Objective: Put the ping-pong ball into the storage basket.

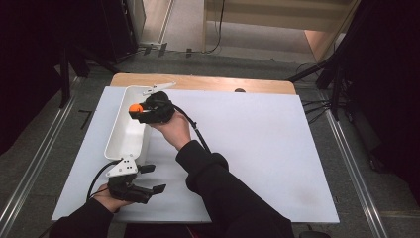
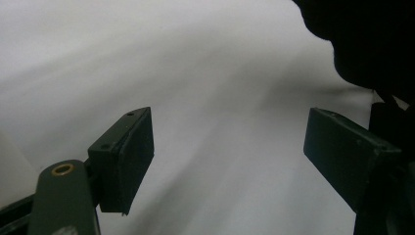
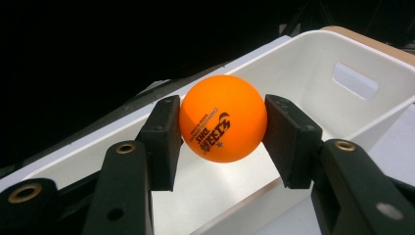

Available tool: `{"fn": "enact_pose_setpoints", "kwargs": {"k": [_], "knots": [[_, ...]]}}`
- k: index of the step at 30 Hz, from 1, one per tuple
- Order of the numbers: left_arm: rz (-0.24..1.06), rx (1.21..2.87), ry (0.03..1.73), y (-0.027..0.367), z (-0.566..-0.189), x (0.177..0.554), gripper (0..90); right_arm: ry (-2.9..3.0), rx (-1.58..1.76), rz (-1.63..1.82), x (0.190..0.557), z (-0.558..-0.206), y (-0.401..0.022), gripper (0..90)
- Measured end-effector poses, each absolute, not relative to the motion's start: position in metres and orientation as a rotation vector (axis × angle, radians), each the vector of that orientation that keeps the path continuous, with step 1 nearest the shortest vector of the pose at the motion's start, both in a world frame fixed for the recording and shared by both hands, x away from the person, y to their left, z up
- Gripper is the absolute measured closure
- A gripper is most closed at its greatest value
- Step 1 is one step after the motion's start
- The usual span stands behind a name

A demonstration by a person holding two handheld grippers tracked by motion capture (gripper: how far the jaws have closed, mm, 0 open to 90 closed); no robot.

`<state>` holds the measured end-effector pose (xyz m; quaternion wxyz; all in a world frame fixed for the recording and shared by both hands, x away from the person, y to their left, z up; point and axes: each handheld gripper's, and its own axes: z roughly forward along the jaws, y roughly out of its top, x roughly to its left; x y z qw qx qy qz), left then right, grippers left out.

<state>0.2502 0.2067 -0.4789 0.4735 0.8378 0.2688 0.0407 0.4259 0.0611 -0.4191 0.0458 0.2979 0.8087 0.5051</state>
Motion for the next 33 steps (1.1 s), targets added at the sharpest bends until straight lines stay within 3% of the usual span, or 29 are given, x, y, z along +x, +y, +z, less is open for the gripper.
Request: {"fn": "enact_pose_setpoints", "kwargs": {"k": [33], "knots": [[0.097, 2.051, 0.653, 0.207, -0.479, 0.25, 19.4, 2.506, 0.921, 1.517, 0.426, -0.441, 0.083, 48.6]]}}
